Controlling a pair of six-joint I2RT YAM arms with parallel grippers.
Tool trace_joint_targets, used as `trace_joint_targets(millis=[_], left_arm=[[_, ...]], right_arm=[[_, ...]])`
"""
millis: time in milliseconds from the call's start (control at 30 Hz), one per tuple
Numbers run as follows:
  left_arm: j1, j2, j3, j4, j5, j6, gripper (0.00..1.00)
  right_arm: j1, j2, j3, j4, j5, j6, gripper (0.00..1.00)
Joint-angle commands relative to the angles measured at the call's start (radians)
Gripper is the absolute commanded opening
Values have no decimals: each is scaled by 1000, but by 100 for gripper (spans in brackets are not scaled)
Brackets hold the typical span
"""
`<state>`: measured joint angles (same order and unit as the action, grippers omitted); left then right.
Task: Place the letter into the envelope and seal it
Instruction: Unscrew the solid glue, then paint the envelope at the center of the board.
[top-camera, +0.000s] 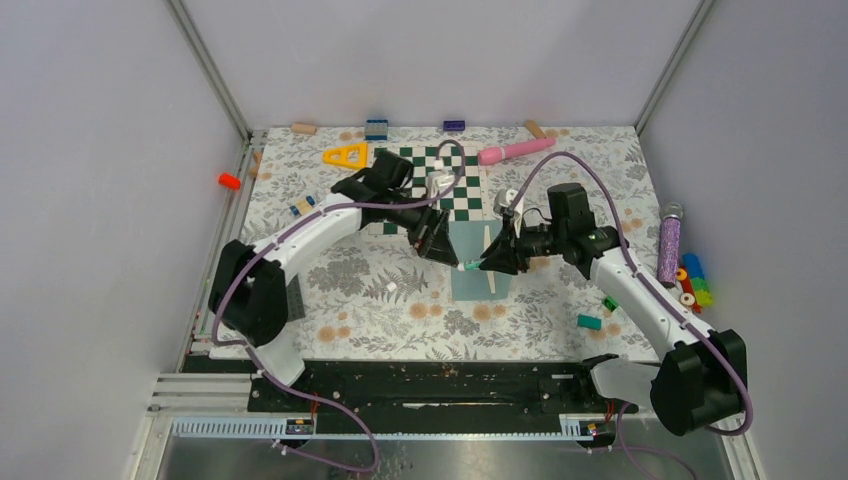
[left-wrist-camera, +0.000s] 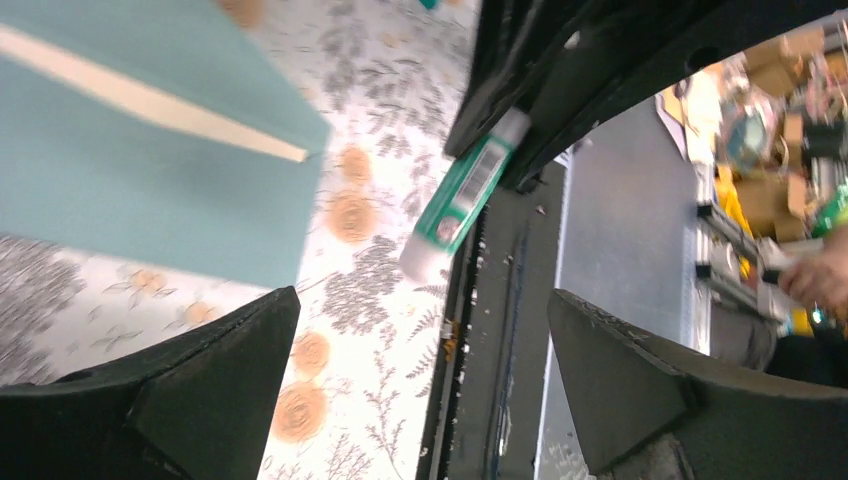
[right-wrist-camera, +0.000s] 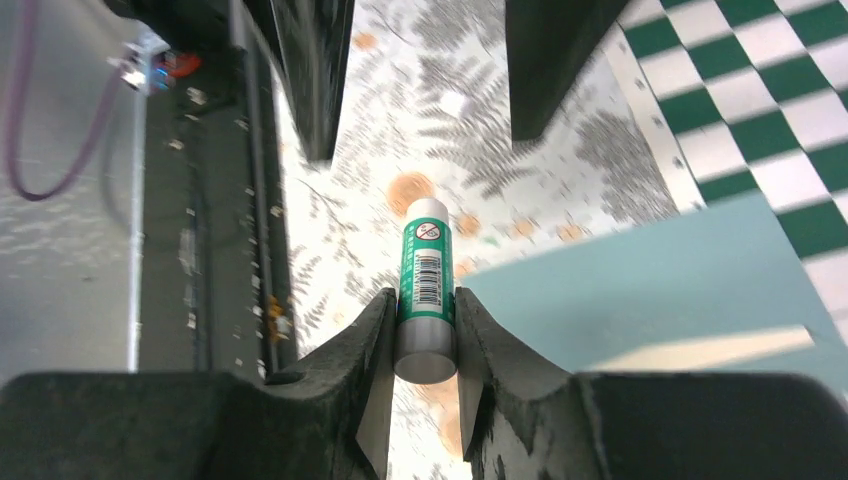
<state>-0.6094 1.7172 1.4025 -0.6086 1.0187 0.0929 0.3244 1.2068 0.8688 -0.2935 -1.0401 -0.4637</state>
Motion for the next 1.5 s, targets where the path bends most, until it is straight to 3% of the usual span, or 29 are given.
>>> trace_joint_targets(millis=[0,200,300,633,833,1167,1233,1300,1467], left_arm=[[53,-65,-78,260,-126,-207,99],[67,44,-87,353,-176,-349,98],[72,97,-70,366,-145,-387,90],[76,269,-62,491,-47,-547,47],[76,332,-62,526,-83,-588,22],[76,390,-63,543,-153,-632,20],[80,388,-70,535,-169,-630,29],[90,373,-84,533,-199,-629,44],[131,312,-141,556,-249,-625,51]], right_arm=[[-10,6,50,-209,259,-148,2],[-10,73,68,-131,470,-46,0],[-10,108,70,-78,513,20,0],[-10,318,175,-49,527,200,0],[-10,366,209,-60,524,220,0],[-8,397,228,-75,509,240,0],[-8,404,226,-75,509,242,0],[-8,410,225,-74,509,245,0],[-7,426,233,-88,509,256,0]])
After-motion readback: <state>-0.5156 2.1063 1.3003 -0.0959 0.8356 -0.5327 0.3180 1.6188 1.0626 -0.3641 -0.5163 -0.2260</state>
